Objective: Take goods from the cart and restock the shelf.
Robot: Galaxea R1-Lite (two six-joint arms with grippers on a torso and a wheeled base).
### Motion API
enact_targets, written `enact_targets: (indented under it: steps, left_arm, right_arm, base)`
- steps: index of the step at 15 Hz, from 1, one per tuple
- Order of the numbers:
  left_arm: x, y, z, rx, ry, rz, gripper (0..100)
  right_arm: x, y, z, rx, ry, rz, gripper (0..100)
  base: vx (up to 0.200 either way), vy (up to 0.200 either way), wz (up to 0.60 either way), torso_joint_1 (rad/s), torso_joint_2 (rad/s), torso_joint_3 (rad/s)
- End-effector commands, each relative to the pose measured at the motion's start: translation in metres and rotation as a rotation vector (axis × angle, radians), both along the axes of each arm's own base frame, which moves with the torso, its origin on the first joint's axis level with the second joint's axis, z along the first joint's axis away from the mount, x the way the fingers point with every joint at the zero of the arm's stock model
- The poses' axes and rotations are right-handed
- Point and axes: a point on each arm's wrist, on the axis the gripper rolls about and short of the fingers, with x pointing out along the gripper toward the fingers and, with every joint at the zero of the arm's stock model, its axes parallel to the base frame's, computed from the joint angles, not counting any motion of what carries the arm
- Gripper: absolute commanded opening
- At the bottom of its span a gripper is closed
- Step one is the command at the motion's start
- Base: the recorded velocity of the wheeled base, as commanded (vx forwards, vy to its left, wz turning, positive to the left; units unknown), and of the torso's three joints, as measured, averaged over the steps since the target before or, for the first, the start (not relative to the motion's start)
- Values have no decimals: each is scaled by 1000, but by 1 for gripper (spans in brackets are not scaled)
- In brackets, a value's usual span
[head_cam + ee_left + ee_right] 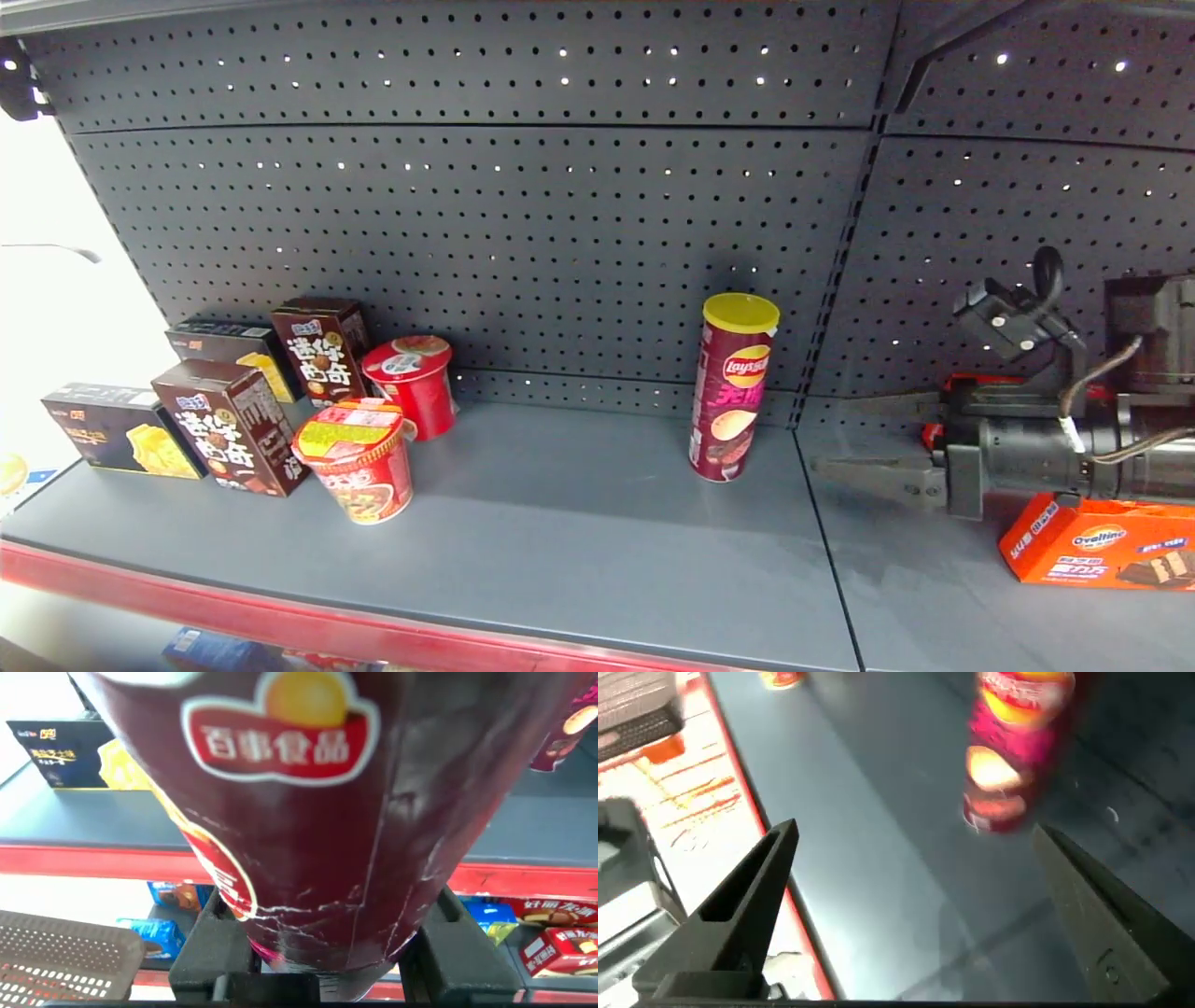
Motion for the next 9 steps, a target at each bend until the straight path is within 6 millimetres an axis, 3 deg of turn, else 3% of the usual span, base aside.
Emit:
enact_targets:
  steps: [1, 4, 9]
  left_arm:
    - [1, 0, -1, -9, 6, 0, 0]
    - [0, 0, -1, -31, 5, 2, 0]
    - [0, 0, -1, -32, 8, 0, 0]
  right_arm:
    - [37, 2, -29, 10, 0, 41, 100]
    - [61, -2, -42, 46, -61, 55, 100]
    - [76, 1, -59, 35, -26, 53, 100]
  base:
    - [0, 0, 0, 0, 0, 0]
    - [0, 0, 0, 0, 0, 0]
    - [0, 0, 0, 0, 0, 0]
